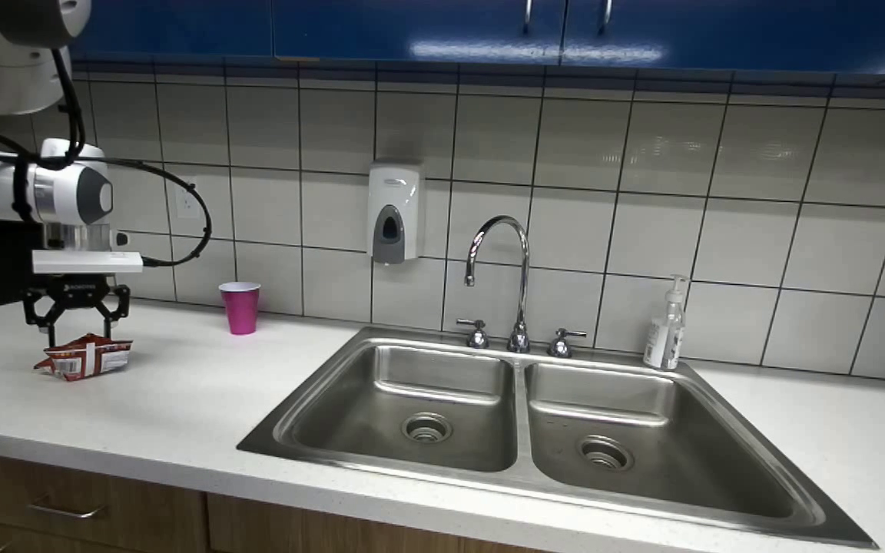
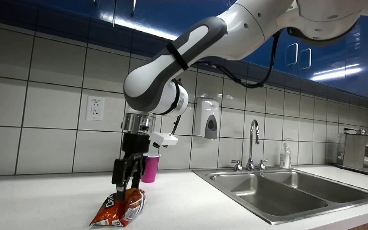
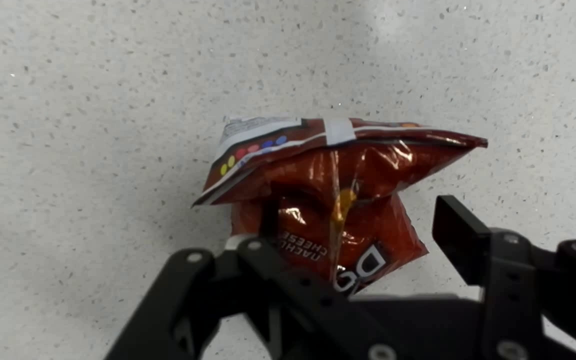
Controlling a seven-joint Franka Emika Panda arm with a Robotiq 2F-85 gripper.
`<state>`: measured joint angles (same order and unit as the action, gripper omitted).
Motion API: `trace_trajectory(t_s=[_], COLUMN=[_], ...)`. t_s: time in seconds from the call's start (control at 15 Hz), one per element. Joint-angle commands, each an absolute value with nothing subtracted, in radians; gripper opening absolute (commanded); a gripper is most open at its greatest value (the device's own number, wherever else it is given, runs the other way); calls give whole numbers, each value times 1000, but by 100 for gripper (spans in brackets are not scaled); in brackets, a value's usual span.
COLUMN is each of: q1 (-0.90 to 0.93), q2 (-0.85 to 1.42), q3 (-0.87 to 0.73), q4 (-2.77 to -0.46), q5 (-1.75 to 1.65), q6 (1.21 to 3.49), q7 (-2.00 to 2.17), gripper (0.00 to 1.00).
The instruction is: Put the snack packet in the sink on the left
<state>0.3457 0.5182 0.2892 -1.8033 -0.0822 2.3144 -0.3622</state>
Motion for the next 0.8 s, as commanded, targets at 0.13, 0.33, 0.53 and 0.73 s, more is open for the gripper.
trace_trajectory(t_s=[0.13, 0.33, 0.53, 0.73], q1=[352, 351, 350, 344], q2=[543, 543, 540, 533], q3=[287, 287, 288, 290], q4=[-1764, -1765, -1768, -1776], q5=[-108, -107, -105, -98], q6=[2314, 2317, 2317, 2318], q7=[-328, -329, -328, -330], gripper=[33, 9, 0, 0])
